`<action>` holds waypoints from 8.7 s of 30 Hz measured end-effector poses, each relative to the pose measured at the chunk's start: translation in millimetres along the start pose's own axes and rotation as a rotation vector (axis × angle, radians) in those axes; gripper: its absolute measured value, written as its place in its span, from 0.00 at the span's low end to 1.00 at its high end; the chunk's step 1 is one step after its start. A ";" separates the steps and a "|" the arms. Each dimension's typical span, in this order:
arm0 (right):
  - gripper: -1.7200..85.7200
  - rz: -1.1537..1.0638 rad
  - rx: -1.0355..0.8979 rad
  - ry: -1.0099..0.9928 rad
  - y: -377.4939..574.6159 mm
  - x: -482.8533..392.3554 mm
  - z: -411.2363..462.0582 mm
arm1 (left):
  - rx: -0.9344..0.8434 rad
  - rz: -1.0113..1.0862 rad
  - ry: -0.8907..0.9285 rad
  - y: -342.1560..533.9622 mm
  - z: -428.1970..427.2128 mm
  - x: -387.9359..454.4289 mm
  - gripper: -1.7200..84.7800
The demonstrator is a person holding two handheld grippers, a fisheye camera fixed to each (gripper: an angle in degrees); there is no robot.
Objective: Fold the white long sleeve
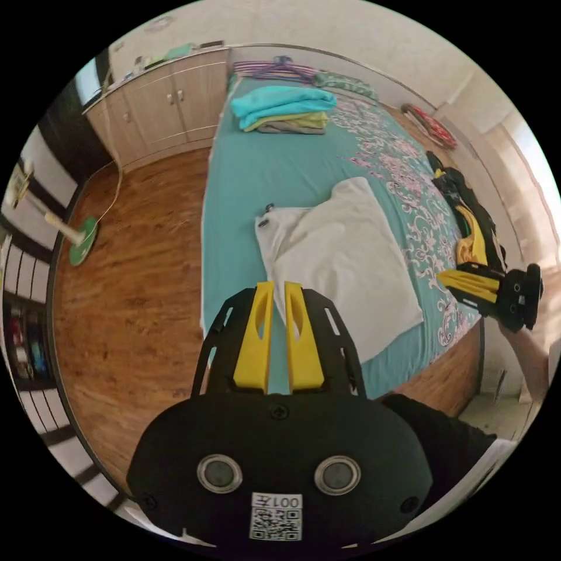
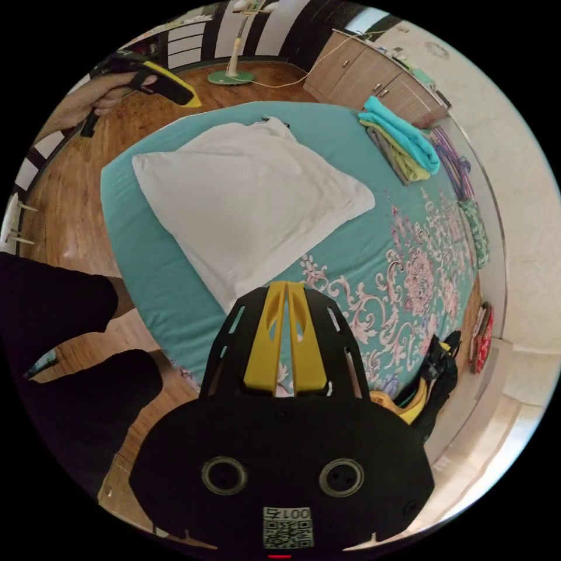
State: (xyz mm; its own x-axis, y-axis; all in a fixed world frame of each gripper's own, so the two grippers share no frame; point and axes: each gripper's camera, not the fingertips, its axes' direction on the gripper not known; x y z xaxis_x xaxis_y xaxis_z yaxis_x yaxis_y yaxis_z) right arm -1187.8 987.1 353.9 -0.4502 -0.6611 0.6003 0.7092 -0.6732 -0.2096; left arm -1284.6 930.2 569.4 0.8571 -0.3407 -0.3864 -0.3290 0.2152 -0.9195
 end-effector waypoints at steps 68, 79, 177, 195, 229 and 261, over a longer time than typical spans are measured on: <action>0.09 -0.692 -0.087 -0.631 -412.3 67.9 38.1 | -0.144 -0.184 0.344 37.3 29.6 -108.4 0.02; 0.03 -0.742 -0.032 -0.385 -392.8 41.9 5.8 | -0.112 -0.193 0.246 11.4 6.3 -78.8 0.01; 0.17 0.226 -0.085 -1.520 110.6 677.9 162.9 | -0.053 0.314 0.606 -514.1 -2.9 -115.5 0.11; 0.05 0.895 0.203 -1.822 211.3 579.9 146.3 | -0.010 -1.025 1.189 -201.8 71.3 -148.8 0.17; 0.01 0.594 0.822 -1.379 167.2 662.9 -216.7 | 0.144 -0.528 1.367 -526.4 -162.1 -267.2 0.02; 0.02 0.574 0.732 -1.056 253.1 449.6 -132.2 | 0.323 -0.669 1.195 -418.4 -95.9 -105.7 0.02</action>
State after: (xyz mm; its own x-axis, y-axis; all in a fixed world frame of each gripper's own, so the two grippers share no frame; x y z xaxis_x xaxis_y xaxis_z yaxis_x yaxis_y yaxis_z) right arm -1282.5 475.7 468.7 0.3764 -0.0037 0.9264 0.9175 0.1399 -0.3722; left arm -1275.6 788.4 988.0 -0.0901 -0.9869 0.1340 0.2452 -0.1524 -0.9574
